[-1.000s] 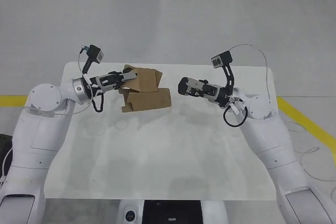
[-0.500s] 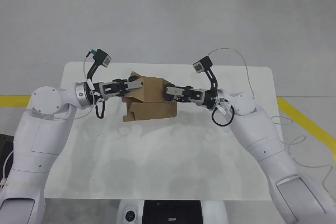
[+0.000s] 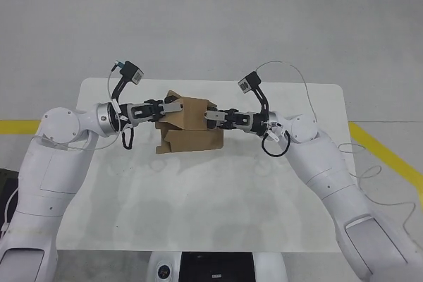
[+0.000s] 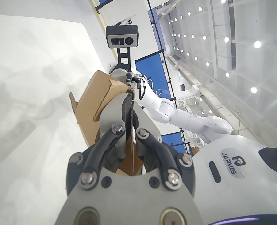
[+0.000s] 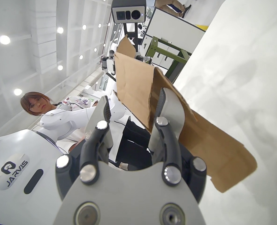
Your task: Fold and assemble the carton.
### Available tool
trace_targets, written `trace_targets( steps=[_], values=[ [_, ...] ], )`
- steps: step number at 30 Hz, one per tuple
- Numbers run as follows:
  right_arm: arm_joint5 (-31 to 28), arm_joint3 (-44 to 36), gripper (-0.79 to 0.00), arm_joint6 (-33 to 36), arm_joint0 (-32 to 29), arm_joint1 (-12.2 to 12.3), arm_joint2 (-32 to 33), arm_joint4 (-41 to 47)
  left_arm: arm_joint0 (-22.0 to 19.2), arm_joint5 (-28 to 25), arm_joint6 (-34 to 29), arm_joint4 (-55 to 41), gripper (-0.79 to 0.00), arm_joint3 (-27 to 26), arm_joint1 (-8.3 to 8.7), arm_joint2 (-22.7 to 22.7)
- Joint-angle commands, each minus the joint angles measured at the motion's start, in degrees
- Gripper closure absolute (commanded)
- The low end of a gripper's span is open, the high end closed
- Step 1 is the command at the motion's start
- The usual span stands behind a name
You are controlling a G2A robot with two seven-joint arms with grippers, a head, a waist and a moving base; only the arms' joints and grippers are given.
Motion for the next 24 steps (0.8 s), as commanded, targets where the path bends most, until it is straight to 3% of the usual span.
trace_targets(
  steps=[1, 8, 14, 24],
  values=[
    [0.3, 0.1, -0.354, 0.6, 0.0, -0.2, -0.2, 0.8, 0.0, 0.0, 0.1, -0.1, 0.0, 0.0, -0.02, 0.1],
    [0.6, 1.7, -0.339, 2.7, 0.0, -0.6, 0.3, 4.0, 0.5, 0.4, 0.4, 0.0, 0.0, -0.4, 0.11, -0.2],
    [1.5, 1.8, -0.231, 5.0, 0.0, -0.6, 1.4, 6.4, 1.2, 0.6, 0.1, 0.4, 0.0, -1.0, 0.33, -0.7],
    [1.7, 1.1, -0.234, 5.2, 0.3, -1.3, 0.5, 6.0, 2.2, 0.7, -0.5, 0.5, 0.0, -2.2, 0.6, -1.2]
  ],
)
